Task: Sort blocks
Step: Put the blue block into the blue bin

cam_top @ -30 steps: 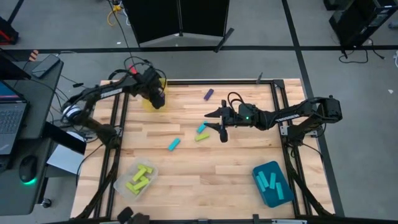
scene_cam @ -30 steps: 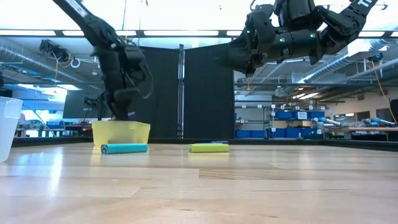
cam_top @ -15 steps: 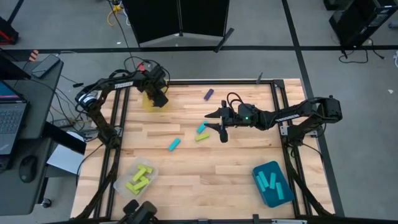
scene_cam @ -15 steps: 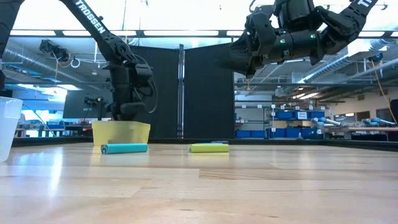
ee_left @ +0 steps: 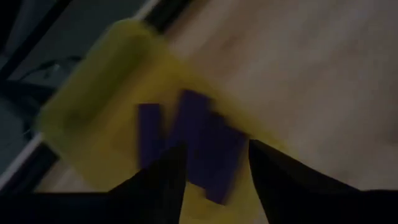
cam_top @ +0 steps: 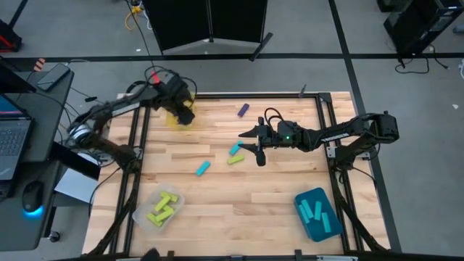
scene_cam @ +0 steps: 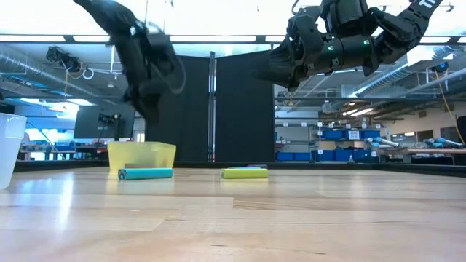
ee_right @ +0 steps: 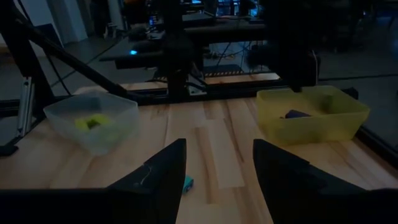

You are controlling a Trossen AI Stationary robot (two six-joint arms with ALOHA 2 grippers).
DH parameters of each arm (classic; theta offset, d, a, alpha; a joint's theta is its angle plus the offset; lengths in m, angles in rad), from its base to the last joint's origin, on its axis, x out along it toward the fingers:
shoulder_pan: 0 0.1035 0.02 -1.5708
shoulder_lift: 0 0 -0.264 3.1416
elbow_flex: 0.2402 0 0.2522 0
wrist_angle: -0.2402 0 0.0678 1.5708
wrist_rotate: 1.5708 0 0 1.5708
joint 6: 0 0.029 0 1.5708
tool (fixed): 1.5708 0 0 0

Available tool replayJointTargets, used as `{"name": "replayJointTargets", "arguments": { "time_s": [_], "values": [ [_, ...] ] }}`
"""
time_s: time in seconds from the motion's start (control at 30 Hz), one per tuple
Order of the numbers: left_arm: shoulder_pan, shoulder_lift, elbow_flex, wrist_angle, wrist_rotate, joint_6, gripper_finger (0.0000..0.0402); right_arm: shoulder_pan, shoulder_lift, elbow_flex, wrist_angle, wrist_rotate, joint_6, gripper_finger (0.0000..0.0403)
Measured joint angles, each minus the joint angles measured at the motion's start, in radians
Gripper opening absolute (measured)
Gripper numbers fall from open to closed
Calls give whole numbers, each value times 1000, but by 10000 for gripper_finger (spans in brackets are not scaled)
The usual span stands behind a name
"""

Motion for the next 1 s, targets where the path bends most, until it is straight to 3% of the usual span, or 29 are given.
{"name": "replayJointTargets", "arguments": {
  "time_s": [0.27, 0.43, 0.57, 0.73, 1.0],
  "values": [
    [-358, -199, -106, -37, 58, -231, 147, 1, 0, 0, -59, -1, 22, 195],
    [-613, -204, -186, -14, 97, -470, 147, 1, 0, 0, -61, -1, 36, 196],
    [-768, -160, -232, 51, 34, -653, 147, 1, 0, 0, -61, 0, 37, 195],
    [-853, -73, -236, 105, -96, -764, 147, 7, 0, 0, -64, 2, 37, 194],
    [-852, 88, -236, 209, -81, -782, 152, 21, 0, 0, -67, 2, 37, 194]
  ]
}}
